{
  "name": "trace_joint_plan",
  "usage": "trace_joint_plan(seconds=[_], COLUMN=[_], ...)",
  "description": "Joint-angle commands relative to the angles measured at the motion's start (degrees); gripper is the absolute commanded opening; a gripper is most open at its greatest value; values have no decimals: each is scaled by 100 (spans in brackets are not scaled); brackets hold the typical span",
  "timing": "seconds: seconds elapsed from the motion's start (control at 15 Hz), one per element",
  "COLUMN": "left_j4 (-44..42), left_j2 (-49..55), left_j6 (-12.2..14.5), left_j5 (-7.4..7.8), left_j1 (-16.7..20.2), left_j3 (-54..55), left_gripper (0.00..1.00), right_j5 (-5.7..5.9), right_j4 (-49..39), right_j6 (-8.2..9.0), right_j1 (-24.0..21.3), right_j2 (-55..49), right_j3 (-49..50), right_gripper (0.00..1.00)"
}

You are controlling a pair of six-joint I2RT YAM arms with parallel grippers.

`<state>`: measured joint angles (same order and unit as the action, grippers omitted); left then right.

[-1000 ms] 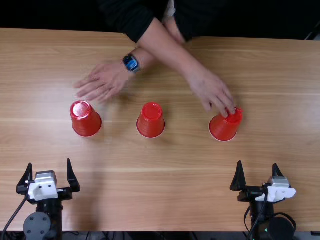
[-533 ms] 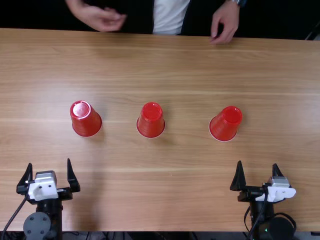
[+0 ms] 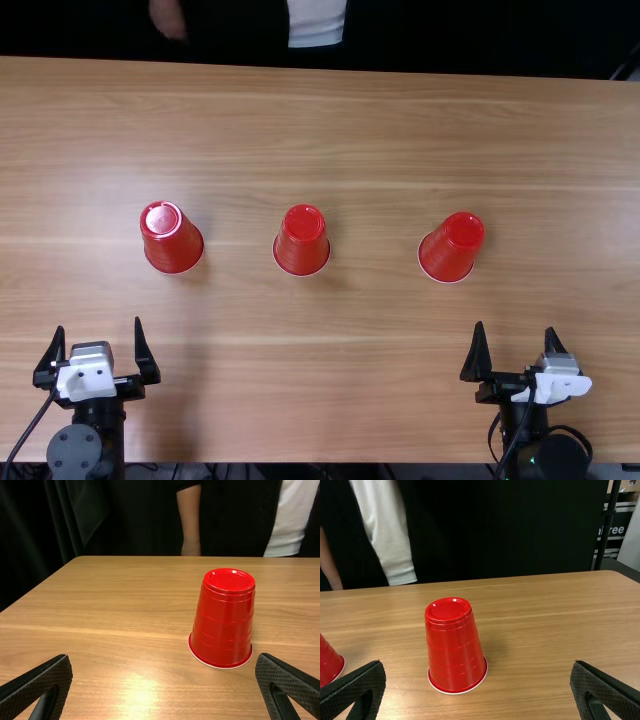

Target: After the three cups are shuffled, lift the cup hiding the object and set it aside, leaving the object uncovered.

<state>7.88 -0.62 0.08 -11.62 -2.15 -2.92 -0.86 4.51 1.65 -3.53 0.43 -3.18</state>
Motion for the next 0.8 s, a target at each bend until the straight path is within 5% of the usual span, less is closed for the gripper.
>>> trace_joint_plan(seconds=[0.0, 0.4, 0.47, 0.6, 0.73], left_j4=[109, 341, 657, 1311, 1754], left_j2=[62, 62, 62, -122, -632], left_j6=[66, 77, 77, 77, 77], left_j5=[2, -20, -20, -20, -30], left_j1=[-4, -22, -22, -22, -22], left_j3=[292, -578, -939, -1624, -2468], left_gripper=[100, 100, 100, 100, 100], right_j5=[-40, -51, -51, -51, -51], right_j4=[-44, -530, -530, -424, 103], right_j6=[35, -17, -112, -576, -650], right_j1=[-25, -51, -51, -51, -34], right_j2=[-43, -43, -43, -43, 265], right_j3=[107, -359, -587, -1053, -1712], right_gripper=[100, 100, 100, 100, 100])
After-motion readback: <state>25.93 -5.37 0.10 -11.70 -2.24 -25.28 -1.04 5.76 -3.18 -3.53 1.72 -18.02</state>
